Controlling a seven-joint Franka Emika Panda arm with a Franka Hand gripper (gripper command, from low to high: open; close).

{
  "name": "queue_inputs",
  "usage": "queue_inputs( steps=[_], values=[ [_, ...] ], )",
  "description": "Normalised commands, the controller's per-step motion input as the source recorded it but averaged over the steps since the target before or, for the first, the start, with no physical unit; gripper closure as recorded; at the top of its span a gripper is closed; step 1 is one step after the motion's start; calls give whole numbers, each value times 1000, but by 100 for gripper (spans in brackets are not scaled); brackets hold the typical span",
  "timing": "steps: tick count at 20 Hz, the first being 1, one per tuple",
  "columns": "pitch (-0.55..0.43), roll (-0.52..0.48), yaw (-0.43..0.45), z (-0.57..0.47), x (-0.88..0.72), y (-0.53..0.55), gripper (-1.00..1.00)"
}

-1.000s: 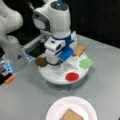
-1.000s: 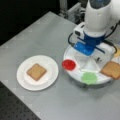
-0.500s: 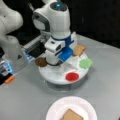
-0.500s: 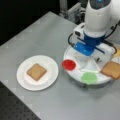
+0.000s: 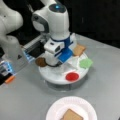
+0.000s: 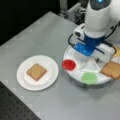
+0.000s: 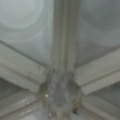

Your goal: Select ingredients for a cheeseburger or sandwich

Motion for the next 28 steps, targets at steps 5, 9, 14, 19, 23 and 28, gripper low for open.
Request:
queue_inputs(
  steps=[5,9,14,19,23,28],
  values=[
    [-213,138,14,-170,-228,-46,-100],
    [-215,138,17,-184,-212,-13,-100],
    [-208,133,30,-180,-187,-2,-100],
    [-185,144,44,-162,-201,23,-100],
    [-145,188,97,-156,-203,54,-100],
    [-118,182,201,-155,-183,17,-100]
  ],
)
